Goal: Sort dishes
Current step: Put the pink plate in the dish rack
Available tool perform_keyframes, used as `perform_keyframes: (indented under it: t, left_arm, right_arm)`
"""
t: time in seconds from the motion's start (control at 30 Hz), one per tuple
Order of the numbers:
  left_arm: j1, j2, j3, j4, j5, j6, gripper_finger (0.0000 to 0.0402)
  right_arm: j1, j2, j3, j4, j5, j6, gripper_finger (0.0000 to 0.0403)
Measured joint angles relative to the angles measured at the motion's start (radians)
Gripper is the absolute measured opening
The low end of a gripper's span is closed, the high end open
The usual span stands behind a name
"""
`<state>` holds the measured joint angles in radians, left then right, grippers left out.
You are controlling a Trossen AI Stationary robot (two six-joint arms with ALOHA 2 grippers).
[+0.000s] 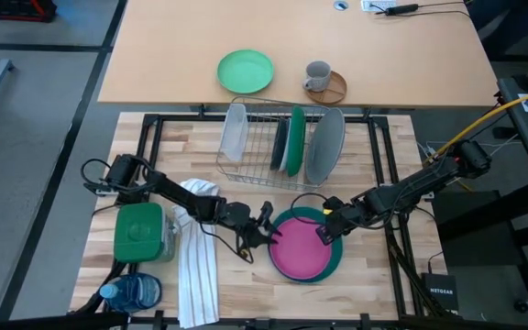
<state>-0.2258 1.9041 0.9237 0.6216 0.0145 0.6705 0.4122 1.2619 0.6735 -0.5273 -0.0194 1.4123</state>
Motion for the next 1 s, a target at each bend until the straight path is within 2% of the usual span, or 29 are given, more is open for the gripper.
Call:
perform_keyframes:
  t: [0.27, 0.53, 0.7, 0.9, 1.0]
  left_arm:
    - [-0.004, 0.000, 0.000, -0.010, -0.001, -0.008, 0.0123]
    - [-0.020, 0.000, 0.000, 0.021, -0.002, -0.007, 0.0123]
    - [-0.056, 0.000, 0.000, 0.025, -0.003, 0.078, 0.0123]
    - [-0.076, 0.000, 0.000, 0.025, -0.079, 0.096, 0.0123]
    - [-0.076, 0.000, 0.000, 0.023, -0.086, 0.096, 0.0123]
  right_arm:
    - [0.000, -0.032, 0.000, -0.035, 0.044, 0.063, 0.0002]
    - [0.000, -0.123, 0.000, -0.020, 0.054, 0.075, 0.0001]
    - [0.000, -0.179, 0.000, -0.020, 0.070, 0.101, 0.0001]
    - [0.000, -0.206, 0.000, -0.011, 0.079, 0.134, 0.0001]
    - [0.000, -0.204, 0.000, -0.019, 0.068, 0.136, 0.0001]
